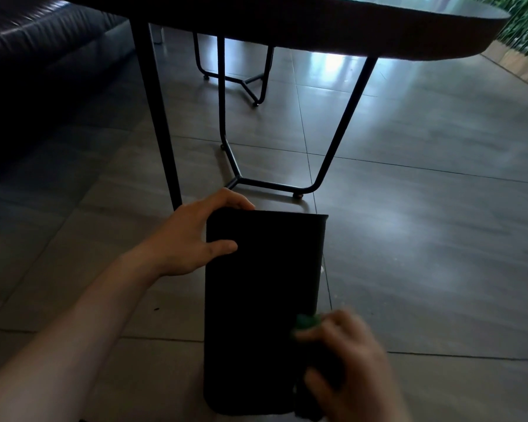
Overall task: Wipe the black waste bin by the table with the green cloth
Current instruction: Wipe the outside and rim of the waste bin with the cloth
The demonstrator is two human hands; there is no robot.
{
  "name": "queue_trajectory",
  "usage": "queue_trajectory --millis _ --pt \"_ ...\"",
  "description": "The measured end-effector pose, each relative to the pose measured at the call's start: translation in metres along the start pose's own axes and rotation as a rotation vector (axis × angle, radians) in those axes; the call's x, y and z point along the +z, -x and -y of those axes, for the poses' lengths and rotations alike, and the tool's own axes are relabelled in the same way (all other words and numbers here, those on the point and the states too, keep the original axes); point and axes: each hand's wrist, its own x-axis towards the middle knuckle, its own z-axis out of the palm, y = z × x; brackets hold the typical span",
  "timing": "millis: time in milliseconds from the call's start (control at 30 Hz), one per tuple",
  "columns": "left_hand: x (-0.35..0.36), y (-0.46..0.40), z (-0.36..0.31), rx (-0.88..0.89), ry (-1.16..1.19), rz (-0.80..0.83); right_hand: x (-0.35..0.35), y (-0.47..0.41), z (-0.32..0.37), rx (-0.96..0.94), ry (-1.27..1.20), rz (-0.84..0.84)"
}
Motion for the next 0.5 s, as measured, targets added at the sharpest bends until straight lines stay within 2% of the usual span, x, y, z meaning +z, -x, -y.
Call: queue_trajectory --millis 133,200,267,333,467,500 --pt "-0.011 0.006 0.002 -0.051 0.033 0.023 -0.081 -0.049 -0.01 0.459 -0.519 -0.131" --pt "-0.02 0.01 0.004 -0.083 0.032 0.033 -0.107 -0.07 -0.023 0.587 -0.602 -0.151" --pt "-0.027 0.014 0.006 -0.112 0.034 0.036 -0.115 -0.093 -0.036 0.598 -0.499 -0.164" --pt "-0.031 0.018 0.008 -0.13 0.039 0.032 -0.107 -0.111 -0.048 0.527 -0.302 -0.135" --pt "-0.037 0.024 0.014 -0.144 0.06 0.044 -0.074 -0.137 -0.062 0.233 0.326 0.188" --pt "-0.038 0.025 0.015 -0.146 0.069 0.043 -0.067 -0.143 -0.061 0.17 0.412 0.242"
